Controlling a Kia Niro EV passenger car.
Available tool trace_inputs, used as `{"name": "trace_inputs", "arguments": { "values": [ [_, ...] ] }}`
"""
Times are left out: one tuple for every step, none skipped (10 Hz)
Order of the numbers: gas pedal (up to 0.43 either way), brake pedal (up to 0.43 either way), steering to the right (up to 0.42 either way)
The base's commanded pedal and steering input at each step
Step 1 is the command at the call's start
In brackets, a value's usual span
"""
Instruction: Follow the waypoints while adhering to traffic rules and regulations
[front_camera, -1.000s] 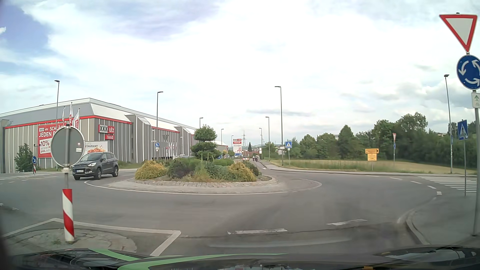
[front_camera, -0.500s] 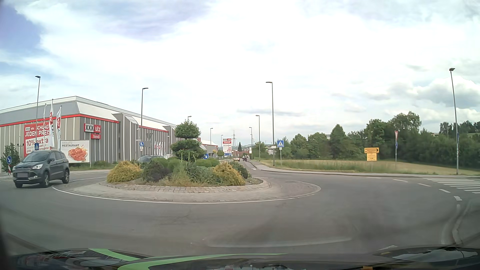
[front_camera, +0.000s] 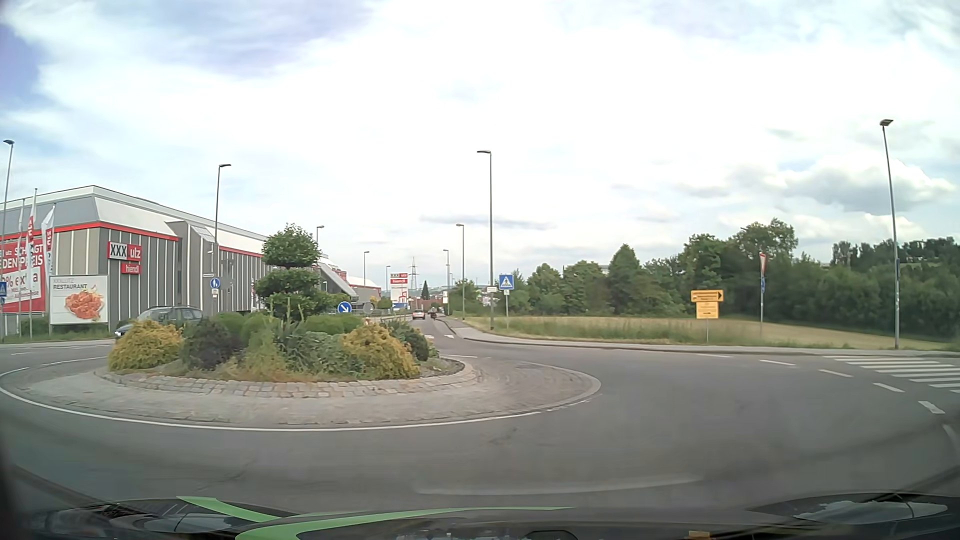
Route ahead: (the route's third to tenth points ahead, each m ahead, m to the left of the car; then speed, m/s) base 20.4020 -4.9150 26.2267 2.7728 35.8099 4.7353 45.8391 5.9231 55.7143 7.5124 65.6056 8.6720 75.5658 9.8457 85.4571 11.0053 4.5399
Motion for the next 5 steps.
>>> {"name": "trace_inputs", "arguments": {
  "values": [
    [0.039, 0.0, 0.296],
    [0.039, 0.0, 0.325],
    [0.039, 0.0, 0.339],
    [0.039, 0.0, 0.341],
    [0.039, 0.0, 0.337]
  ]
}}
